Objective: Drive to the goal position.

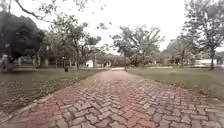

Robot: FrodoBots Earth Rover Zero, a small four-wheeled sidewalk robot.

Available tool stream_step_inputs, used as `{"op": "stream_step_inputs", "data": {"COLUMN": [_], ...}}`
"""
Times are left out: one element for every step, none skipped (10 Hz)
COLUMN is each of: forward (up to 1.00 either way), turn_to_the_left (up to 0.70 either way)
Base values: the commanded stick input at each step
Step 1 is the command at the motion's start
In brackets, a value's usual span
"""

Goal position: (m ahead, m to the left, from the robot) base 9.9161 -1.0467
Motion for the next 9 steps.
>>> {"op": "stream_step_inputs", "data": {"forward": [0.7,0.7,0.7,0.7,0.7,0.7,0.7,0.7,0.7], "turn_to_the_left": [0.0,0.0,0.0,0.0,0.0,0.0,0.0,0.0,0.0]}}
